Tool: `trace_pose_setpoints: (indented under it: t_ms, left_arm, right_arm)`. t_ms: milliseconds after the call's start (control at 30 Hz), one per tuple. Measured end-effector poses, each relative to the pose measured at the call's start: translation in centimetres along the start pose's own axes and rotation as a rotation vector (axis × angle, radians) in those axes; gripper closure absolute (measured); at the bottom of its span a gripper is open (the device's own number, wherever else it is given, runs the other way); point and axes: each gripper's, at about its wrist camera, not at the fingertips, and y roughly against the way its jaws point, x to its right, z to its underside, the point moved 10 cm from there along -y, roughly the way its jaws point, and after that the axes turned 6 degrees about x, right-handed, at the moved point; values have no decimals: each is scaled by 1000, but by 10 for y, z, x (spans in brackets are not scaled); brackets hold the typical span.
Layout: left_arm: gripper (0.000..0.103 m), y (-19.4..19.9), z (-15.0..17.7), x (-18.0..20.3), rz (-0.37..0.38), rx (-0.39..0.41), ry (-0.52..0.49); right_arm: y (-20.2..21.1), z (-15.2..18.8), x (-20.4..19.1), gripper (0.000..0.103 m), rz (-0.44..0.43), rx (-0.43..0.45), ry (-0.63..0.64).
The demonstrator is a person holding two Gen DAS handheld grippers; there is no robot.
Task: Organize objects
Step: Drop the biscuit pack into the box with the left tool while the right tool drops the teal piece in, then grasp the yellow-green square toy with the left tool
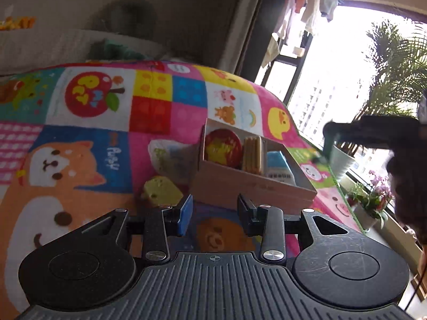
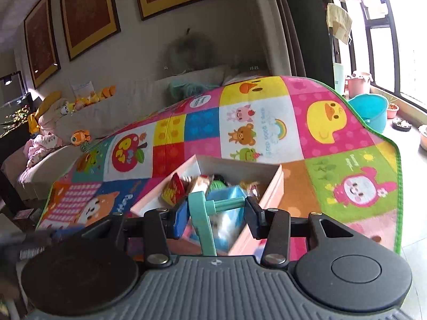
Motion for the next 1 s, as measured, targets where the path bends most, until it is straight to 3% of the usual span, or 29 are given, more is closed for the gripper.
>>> trace_pose_setpoints:
  t_ms: [100,167,200,333,500,667,767,833,900,1000]
  left_arm:
    - [63,14,5,-6,20,11,10]
    - [63,23,5,-11,30,17,13]
    - [63,28,7,-13,39,18,9]
    - [63,38,19,-25,62,2,4]
    - [63,22,21,-50,2,-6,76]
    - [63,-7,3,-53,-43,4,87]
    - [63,-31,-5,-61,-75,-36,179]
    - [63,-46,-8,-63,-96,-64,227]
    - [63,-59,-9,-57,-111,-84,219]
    - [63,-73,-9,-55,-204,-83,152]
  right_arm:
    - [-43,-40,-4,59,34,57,-22]
    - [-66,-47,-1,56,67,36,-32]
    - [-72,-44,3,48,93,18,-47]
    - [-64,-15,11,35,139,-15,-10]
    - [-39,37,-3,24,146,-68,145]
    - [-18,87,-42,14,65,-120,250]
    - [-7,125,-76,3,-34,-177,280]
    - [-1,148,-101,2,-105,-212,314]
    - [6,169,-125,2,-157,-205,399]
    - [15,188,-146,2,-148,-125,544]
